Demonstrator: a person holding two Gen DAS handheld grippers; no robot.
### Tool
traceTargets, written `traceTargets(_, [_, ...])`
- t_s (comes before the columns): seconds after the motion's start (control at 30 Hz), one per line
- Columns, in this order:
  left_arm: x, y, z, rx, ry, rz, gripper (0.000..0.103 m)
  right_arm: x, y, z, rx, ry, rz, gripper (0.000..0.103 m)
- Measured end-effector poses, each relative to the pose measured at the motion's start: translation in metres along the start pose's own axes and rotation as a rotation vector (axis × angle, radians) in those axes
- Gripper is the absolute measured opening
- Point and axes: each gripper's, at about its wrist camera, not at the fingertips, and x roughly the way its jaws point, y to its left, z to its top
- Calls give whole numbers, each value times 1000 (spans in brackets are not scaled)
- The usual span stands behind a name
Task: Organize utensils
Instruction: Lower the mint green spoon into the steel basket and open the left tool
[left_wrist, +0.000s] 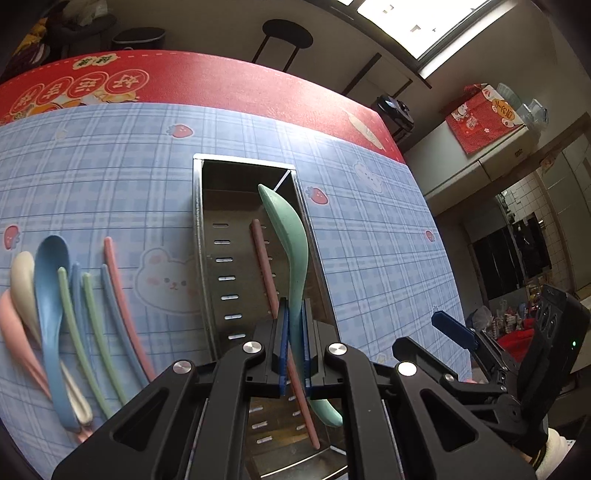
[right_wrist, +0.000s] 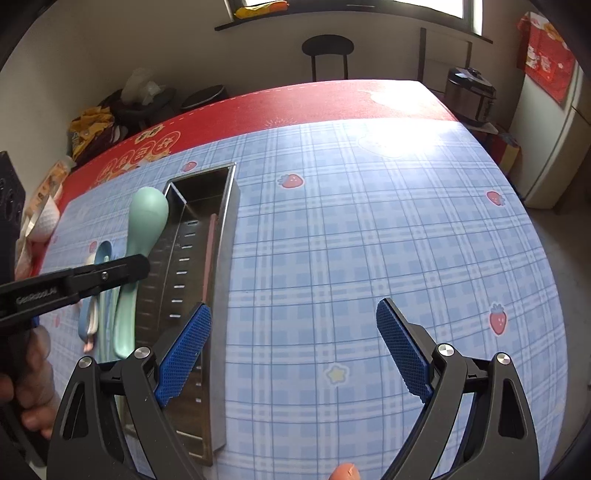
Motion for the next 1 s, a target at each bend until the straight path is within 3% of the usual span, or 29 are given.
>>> traceTargets(0.2, [35,12,24,-55,65,0,6,3,-21,3,36,4,-11,88])
traceTargets(0.7, [71,2,42,25,143,4,7,0,-30,-1,63,4,-17,88])
traceTargets(0.77, [70,1,42,41,145,18,10,-2,-29,-2,66,3,-16,88])
traceTargets(0.87, [58,3,42,52,136,21,26,-5,-27,-3,69,0,-17,88])
traceTargets(1.0, [39,4,41,63,113,24,28,-9,-24,-3,86,-9,-11,88])
